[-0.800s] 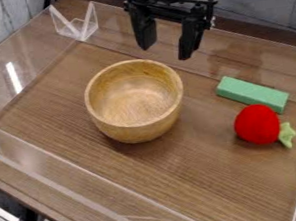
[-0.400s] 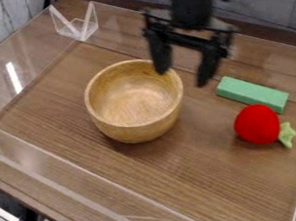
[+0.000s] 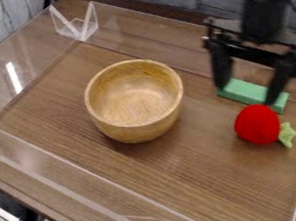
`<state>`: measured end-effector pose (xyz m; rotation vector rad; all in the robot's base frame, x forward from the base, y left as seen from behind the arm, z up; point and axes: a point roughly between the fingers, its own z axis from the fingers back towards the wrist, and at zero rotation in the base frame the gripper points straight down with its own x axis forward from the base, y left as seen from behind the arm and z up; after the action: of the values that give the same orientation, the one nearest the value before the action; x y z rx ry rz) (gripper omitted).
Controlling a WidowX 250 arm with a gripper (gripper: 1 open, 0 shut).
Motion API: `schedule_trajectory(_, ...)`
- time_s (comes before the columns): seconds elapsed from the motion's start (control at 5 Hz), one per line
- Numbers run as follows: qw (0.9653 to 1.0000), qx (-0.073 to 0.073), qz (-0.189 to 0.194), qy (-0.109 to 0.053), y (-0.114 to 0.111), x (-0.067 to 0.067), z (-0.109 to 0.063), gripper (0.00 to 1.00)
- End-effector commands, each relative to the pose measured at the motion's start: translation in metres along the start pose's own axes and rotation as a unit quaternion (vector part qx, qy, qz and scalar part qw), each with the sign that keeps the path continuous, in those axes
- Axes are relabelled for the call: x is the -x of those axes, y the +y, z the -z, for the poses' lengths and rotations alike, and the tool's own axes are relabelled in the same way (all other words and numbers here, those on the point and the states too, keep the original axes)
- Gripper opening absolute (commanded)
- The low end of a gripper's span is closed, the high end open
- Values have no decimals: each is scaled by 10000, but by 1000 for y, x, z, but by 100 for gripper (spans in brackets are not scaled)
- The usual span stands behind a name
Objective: Move the red fruit to the left
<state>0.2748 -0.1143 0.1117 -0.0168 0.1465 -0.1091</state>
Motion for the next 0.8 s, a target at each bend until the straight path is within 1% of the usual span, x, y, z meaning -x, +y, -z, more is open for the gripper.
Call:
schedule_trajectory(0.0, 9988, 34, 318, -382, -12, -13, -13, 100)
schedule_trajectory(0.2, 9982, -42, 476, -356, -12, -18, 2, 100)
schedule_trajectory(0.4, 9974, -139, 625, -317, -11, -21, 16, 100)
schedule_trajectory(0.6, 9974, -200, 643, -264, -11, -23, 28, 100)
